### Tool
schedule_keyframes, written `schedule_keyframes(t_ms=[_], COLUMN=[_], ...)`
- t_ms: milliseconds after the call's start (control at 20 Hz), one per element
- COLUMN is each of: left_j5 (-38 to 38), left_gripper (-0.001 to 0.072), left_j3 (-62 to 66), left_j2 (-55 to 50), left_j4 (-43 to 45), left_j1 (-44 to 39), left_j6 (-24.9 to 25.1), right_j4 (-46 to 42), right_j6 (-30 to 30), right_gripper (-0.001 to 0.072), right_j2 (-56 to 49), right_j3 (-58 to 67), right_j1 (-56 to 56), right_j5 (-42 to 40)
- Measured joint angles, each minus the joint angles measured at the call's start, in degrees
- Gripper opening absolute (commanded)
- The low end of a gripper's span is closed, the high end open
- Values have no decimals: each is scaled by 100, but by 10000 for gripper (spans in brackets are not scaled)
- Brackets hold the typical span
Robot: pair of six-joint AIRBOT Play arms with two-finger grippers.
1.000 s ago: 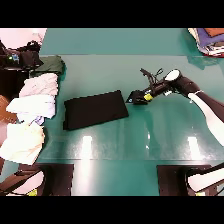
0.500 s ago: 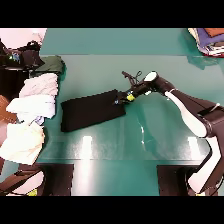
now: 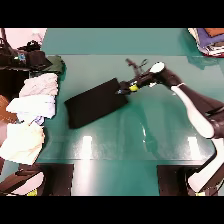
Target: Fold the shirts.
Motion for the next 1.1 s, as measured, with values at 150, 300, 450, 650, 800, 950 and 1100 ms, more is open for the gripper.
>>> schedule_keyframes(t_ms=[150, 300, 450, 650, 800, 950, 1100], left_j5=[70, 177, 221, 260, 280, 304, 306], left_gripper=[28, 27, 27, 27, 28, 28, 28], left_j3=[0, 0, 0, 0, 0, 0, 0], left_j2=[0, 0, 0, 0, 0, 0, 0], left_j4=[-11, -15, -24, -26, -26, -26, -26], left_j1=[-391, -643, -758, -802, -817, -817, -817], left_j6=[2, 2, -15, -63, -142, -173, -186], right_j4=[-404, -796, -1032, -1156, -1198, -1209, -1370], right_j6=[153, 291, 385, 535, 643, 730, 903], right_gripper=[13, 13, 13, 13, 13, 13, 17], right_j2=[870, 1790, 2629, 3591, 4164, 4553, 4809], right_j3=[-734, -1493, -2223, -3156, -3803, -4352, -4706], right_j1=[-942, -2184, -3681, -5569, -6669, -7388, -7674], right_j5=[-254, -422, -623, -1108, -1484, -1696, -1777])
